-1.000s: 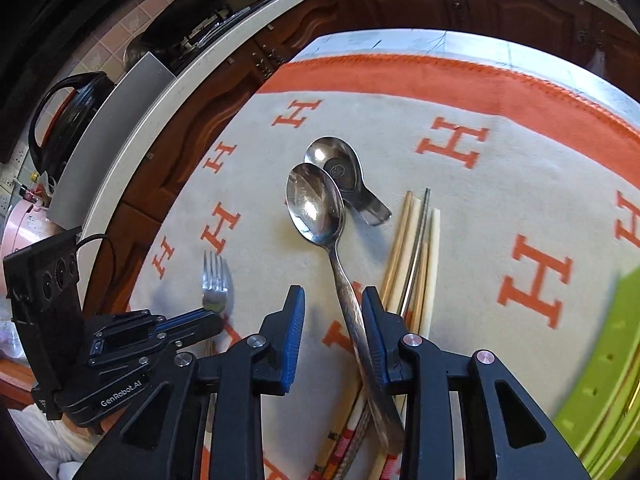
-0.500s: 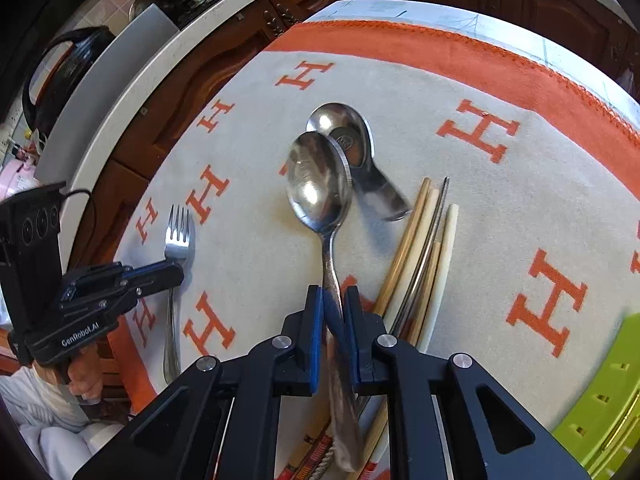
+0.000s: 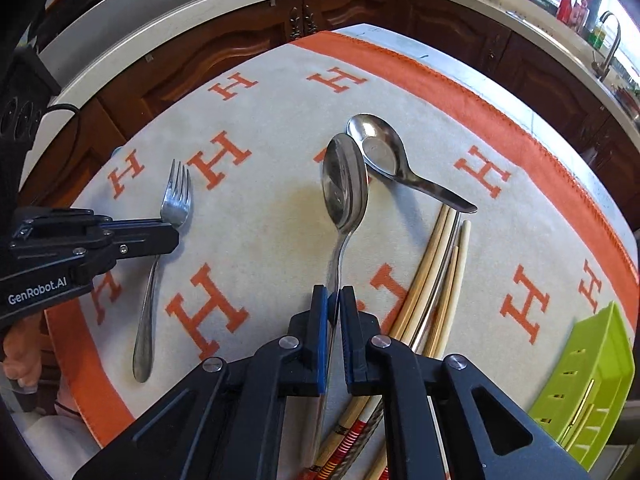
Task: Organize utensils
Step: 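Grasp a silver fork with the left tool while the right grasps a silver spoon, then carry the fork and spoon into the green tray and open both tools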
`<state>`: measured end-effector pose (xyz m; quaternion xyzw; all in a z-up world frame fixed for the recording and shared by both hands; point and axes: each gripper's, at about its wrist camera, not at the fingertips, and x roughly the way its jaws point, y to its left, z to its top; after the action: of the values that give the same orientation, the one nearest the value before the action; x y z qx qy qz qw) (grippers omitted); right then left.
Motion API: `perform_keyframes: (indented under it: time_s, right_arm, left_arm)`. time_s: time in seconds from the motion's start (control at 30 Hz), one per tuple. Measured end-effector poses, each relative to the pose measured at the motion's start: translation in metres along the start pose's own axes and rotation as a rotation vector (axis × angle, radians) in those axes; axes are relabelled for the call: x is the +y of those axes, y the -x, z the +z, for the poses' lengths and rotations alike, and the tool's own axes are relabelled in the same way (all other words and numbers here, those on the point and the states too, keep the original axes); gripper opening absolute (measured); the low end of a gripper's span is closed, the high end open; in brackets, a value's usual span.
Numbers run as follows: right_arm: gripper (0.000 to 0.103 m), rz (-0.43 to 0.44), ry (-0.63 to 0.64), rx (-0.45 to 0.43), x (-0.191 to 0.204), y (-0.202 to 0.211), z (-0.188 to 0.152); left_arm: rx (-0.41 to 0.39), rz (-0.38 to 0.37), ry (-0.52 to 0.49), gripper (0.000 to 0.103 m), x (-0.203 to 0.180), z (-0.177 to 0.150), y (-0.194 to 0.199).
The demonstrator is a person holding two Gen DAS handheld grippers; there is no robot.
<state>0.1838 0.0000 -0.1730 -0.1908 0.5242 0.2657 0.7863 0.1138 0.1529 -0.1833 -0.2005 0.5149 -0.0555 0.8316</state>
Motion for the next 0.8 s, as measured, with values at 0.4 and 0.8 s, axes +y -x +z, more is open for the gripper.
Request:
perform_keyframes:
  time_s: [0.4,0.8]
  right_arm:
    - [0.009,0.021,-0.094,-0.005,-0.003,-0.006,-0.001]
    - [0.006,-0.107,0.000,-0.043,0.034,0.006,-0.015]
  left_arm:
    - [0.007,-0.017,0.001,0.000,-0.003,-0.005,0.001]
    - [0.000,-0.014,0.001,0.000,-0.001,-0.004,0.004]
